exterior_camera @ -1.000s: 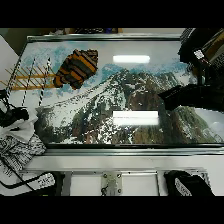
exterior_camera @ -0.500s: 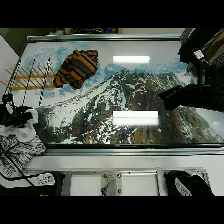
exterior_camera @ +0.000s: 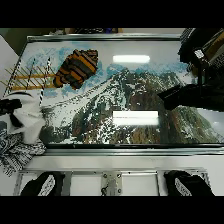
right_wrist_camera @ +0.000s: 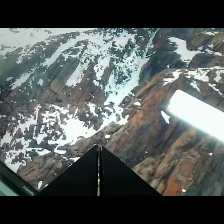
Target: Fold the clothes and pants, and hang the long-sleeved shirts on hangers.
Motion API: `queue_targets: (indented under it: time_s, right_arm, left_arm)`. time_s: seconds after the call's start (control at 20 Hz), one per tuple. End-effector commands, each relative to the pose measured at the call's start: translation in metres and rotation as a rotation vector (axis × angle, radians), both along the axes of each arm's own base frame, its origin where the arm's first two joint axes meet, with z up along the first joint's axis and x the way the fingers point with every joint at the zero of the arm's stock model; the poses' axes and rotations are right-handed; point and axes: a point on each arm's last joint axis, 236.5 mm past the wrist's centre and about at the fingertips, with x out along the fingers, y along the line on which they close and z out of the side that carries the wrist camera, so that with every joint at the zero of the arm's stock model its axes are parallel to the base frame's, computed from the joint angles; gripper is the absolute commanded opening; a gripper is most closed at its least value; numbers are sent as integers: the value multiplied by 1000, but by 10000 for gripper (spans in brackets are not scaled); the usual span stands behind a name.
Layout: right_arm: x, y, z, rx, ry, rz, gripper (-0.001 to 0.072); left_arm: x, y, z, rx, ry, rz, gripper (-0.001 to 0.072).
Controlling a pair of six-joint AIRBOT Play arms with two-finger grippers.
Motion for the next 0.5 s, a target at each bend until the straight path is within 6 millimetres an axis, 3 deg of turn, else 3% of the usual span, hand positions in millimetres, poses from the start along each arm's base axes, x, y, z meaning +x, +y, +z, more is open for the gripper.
queue_targets:
  time_s: [0.0, 0.15, 0.25, 0.35, 0.45]
  right_arm:
    - [-4, 16, 11, 88, 5, 25, 15]
    - [3, 18, 25, 132, -40, 5, 16]
    - [15, 5, 46, 123, -132, -54, 15]
    - [29, -25, 74, 113, -237, -167, 15]
    - [38, -64, 99, 116, -317, -312, 15]
  left_arm:
    - [-31, -79, 99, 32, -290, -197, 18]
    - [-59, -144, 165, -78, -502, -359, 17]
    - [-70, -182, 203, -173, -600, -469, 17]
    - [-73, -219, 227, -277, -635, -567, 17]
    - [-67, -260, 234, -327, -597, -674, 17]
